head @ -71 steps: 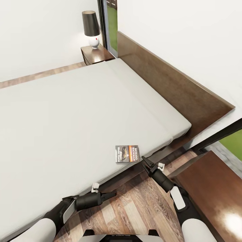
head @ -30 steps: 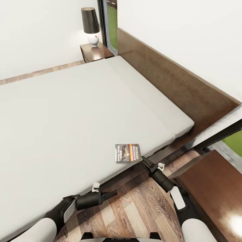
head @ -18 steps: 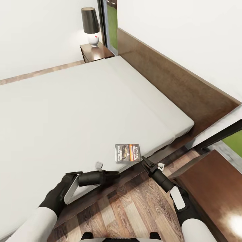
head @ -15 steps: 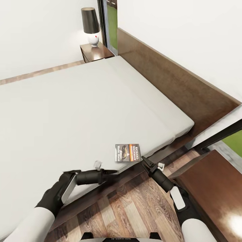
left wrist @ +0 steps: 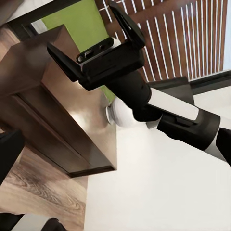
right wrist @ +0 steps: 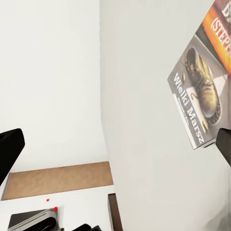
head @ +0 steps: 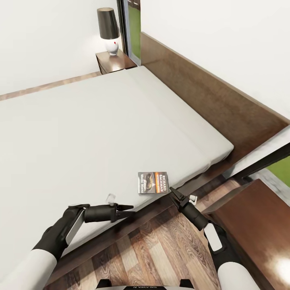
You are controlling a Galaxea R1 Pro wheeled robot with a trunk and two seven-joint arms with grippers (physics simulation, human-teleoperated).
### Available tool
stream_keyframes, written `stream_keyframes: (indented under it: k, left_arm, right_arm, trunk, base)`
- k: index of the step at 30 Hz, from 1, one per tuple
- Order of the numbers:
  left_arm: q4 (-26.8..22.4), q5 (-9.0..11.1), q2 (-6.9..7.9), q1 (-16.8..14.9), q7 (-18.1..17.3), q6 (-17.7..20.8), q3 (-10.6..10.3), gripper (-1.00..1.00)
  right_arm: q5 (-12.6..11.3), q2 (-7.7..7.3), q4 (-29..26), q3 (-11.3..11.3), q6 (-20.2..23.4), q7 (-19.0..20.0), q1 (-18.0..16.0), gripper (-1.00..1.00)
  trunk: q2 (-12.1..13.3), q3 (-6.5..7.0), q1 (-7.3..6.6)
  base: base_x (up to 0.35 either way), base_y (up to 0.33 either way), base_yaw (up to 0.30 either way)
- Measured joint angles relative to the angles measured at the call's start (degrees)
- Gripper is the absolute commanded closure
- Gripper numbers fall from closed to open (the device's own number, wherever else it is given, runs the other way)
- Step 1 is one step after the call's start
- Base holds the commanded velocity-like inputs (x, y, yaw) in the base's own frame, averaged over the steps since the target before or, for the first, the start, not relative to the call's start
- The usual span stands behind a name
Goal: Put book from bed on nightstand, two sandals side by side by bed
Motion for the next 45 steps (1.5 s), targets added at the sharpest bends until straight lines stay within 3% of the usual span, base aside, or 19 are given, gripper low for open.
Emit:
stream_keyframes:
  k: [13,45]
  left_arm:
    - [0.1,0.1,-0.96,0.0,0.0,0.0,-0.6,-1.0]
    - [0.2,0.1,-1.3,0.0,0.0,0.1,-0.6,-1.0]
  right_arm:
    - [0.0,0.02,0.0,0.0,0.0,0.0,0.0,-1.0]
    - [0.0,0.01,0.0,0.0,0.0,0.0,0.0,-1.0]
  trunk:
    - [-5.2,-2.33,2.86]
    - [-18.1,-8.08,9.89]
  base:
    - [0.0,0.0,0.0]
    - [0.0,0.0,0.0]
